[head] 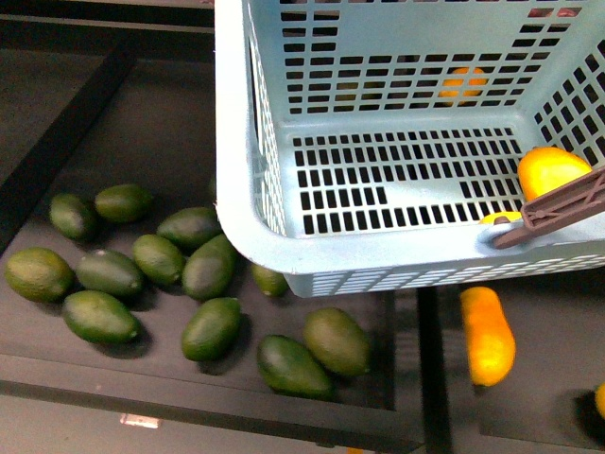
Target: Pick lemon and mango into basket
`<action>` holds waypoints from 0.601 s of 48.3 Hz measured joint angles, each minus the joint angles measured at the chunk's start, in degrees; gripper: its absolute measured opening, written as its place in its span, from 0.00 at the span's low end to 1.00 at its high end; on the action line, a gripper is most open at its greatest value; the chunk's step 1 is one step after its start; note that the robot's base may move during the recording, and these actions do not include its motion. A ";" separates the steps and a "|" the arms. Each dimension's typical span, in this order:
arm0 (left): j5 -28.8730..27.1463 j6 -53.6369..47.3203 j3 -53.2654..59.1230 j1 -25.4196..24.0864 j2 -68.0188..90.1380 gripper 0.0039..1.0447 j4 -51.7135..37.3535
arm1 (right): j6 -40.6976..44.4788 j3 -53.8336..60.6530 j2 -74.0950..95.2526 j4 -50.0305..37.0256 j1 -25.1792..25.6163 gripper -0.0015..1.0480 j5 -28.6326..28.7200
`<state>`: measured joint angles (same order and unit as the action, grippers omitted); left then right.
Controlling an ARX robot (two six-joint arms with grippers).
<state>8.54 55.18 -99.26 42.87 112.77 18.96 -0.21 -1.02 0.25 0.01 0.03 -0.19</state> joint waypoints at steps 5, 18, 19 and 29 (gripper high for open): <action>-0.55 0.00 0.00 -0.17 0.00 0.07 0.00 | 0.02 0.00 -0.02 -0.02 -0.02 0.92 -0.02; -1.68 -0.59 0.00 -0.72 0.02 0.07 0.00 | 0.02 0.00 -0.11 0.07 -0.02 0.92 0.04; -1.64 -0.70 0.00 -0.72 0.02 0.07 0.00 | 0.04 0.00 -0.09 0.04 -0.02 0.92 0.04; -1.03 -0.55 0.00 -0.63 0.02 0.07 0.00 | 0.02 0.00 -0.09 0.11 -0.02 0.92 0.15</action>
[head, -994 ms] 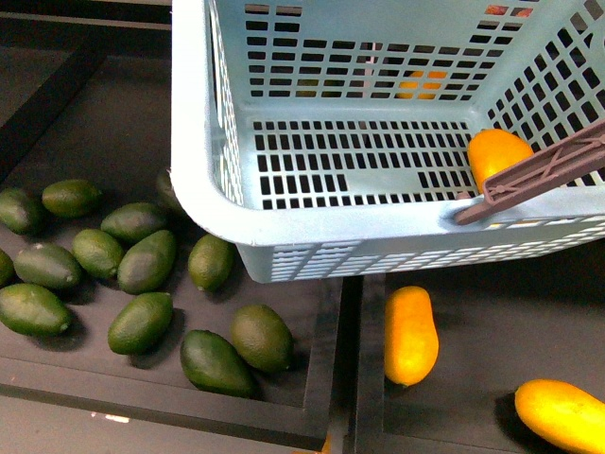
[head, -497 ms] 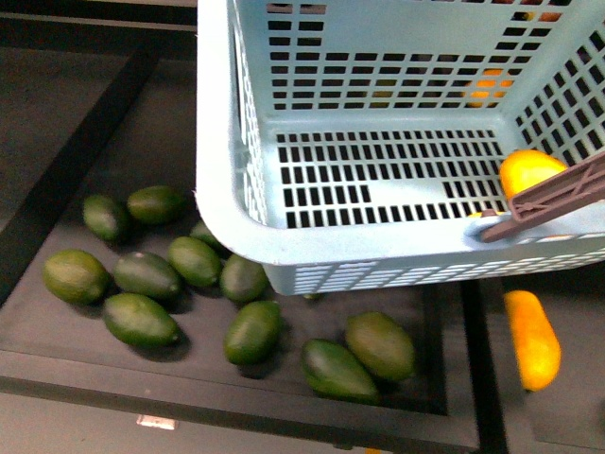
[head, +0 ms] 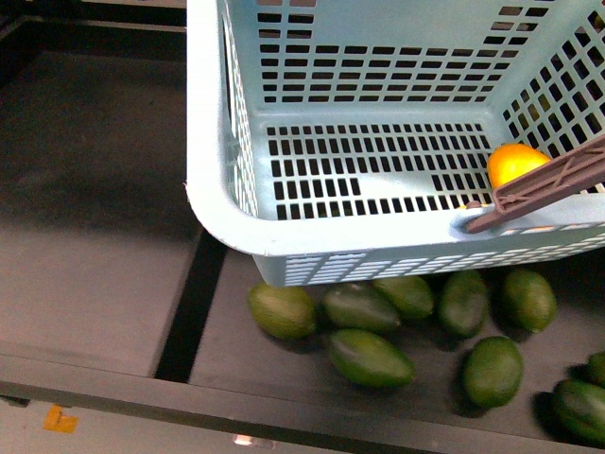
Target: Pick lemon and mango into basket
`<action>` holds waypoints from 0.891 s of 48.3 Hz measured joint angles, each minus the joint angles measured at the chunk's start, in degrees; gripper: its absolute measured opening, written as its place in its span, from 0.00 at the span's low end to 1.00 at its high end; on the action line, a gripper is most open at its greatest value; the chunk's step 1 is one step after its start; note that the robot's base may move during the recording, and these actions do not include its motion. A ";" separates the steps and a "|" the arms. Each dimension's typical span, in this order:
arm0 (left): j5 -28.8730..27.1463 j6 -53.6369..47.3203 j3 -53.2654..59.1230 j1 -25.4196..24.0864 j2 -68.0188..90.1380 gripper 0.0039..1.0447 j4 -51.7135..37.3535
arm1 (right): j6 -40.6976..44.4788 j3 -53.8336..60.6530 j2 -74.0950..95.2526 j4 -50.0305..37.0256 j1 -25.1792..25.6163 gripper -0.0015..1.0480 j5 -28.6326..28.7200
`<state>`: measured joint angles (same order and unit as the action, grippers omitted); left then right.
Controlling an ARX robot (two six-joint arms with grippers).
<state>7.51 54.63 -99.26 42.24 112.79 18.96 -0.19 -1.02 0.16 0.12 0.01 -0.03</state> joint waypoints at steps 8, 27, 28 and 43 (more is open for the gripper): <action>0.02 0.13 0.00 0.11 0.00 0.07 0.00 | 0.02 0.00 -0.07 -0.02 0.00 0.92 0.04; -0.17 -0.15 0.00 0.00 0.00 0.07 0.02 | 0.04 0.00 0.00 -0.02 0.00 0.92 0.02; -0.17 -0.11 0.00 -0.04 0.00 0.07 0.02 | 0.04 0.04 -0.02 -0.07 0.11 0.92 0.15; -9.49 1.79 0.11 -0.31 0.17 0.07 -1.51 | 0.02 0.07 0.00 -0.04 0.09 0.92 0.24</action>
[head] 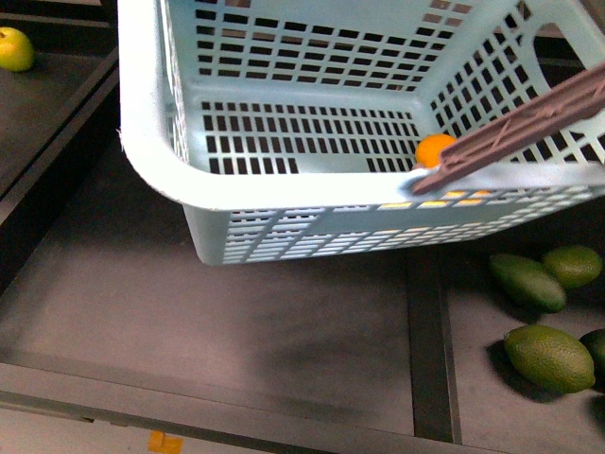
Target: Pick lemon and mango into basket
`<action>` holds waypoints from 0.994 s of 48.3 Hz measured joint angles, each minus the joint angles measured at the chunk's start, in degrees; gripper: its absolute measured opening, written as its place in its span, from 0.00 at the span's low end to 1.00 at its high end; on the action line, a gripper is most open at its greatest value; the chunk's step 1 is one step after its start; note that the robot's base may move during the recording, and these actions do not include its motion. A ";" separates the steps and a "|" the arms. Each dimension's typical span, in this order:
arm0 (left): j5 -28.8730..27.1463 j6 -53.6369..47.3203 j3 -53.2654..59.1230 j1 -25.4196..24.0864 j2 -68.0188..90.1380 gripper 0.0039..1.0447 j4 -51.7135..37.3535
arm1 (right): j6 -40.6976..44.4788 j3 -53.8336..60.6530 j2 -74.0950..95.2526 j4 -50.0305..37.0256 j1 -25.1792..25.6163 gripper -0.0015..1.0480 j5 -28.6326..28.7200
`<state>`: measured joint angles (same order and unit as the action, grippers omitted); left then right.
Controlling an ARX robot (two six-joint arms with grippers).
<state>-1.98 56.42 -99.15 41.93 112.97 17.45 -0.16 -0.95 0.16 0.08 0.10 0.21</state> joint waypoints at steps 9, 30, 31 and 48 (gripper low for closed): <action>-28.13 20.96 -2.91 -0.81 4.00 0.06 -2.89 | 0.00 0.00 0.00 0.00 0.00 0.92 -0.07; -29.44 36.48 -24.72 -11.41 26.05 0.06 2.62 | 0.00 0.00 0.00 0.00 0.00 0.92 -0.20; -29.07 36.76 -24.96 -11.67 26.91 0.06 2.67 | 0.00 0.00 0.00 0.00 0.00 0.92 -0.20; -27.30 42.21 -14.99 -12.76 25.99 0.06 -0.83 | 0.00 0.00 0.00 0.00 0.00 0.92 -0.20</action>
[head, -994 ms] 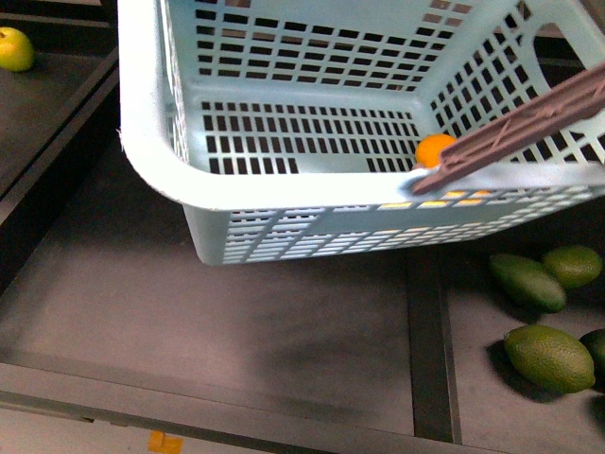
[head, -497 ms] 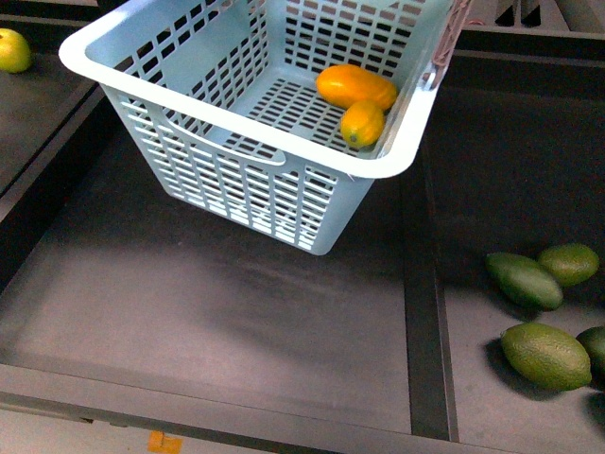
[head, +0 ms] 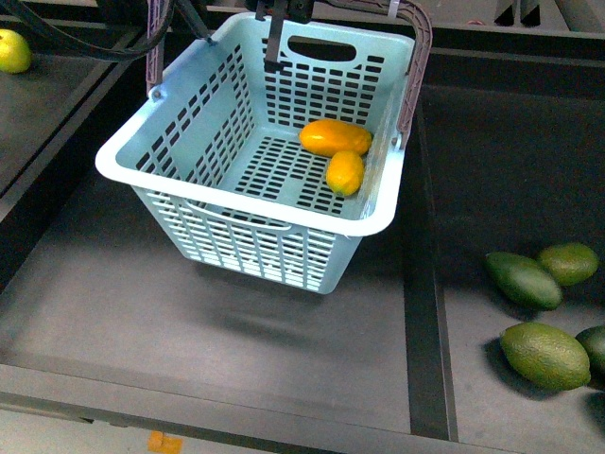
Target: Pick lemon and mango into basket
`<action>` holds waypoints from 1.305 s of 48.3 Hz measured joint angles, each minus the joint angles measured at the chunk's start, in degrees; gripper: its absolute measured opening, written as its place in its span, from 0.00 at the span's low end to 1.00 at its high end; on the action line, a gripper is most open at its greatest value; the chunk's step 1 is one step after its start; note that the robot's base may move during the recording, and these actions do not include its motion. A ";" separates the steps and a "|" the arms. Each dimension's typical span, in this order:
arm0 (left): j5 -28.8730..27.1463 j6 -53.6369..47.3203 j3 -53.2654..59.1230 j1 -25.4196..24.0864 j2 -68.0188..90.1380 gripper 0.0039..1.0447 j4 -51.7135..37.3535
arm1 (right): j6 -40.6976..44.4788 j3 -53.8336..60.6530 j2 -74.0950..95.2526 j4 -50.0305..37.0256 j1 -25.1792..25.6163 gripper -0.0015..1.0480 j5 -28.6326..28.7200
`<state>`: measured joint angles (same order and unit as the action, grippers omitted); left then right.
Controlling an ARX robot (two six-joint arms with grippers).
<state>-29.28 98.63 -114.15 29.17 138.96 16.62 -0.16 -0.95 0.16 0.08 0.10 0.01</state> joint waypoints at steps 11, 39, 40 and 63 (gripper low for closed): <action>-0.72 3.26 5.16 0.28 -2.93 0.19 1.01 | 0.00 0.00 0.00 0.00 0.00 0.92 0.00; -0.48 -20.68 39.91 2.75 -31.45 0.75 -18.62 | 0.00 0.00 0.00 0.00 0.00 0.92 0.00; 0.94 -30.99 46.14 1.92 -33.94 0.70 -28.41 | 0.00 0.00 0.00 0.00 0.00 0.92 -0.04; 16.50 -97.39 97.81 -15.89 -66.25 0.03 -72.54 | 0.00 0.00 0.00 0.00 0.00 0.92 -0.02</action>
<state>-12.78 1.23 -16.34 13.28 72.71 -55.92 -0.16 -0.95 0.16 0.08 0.10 -0.01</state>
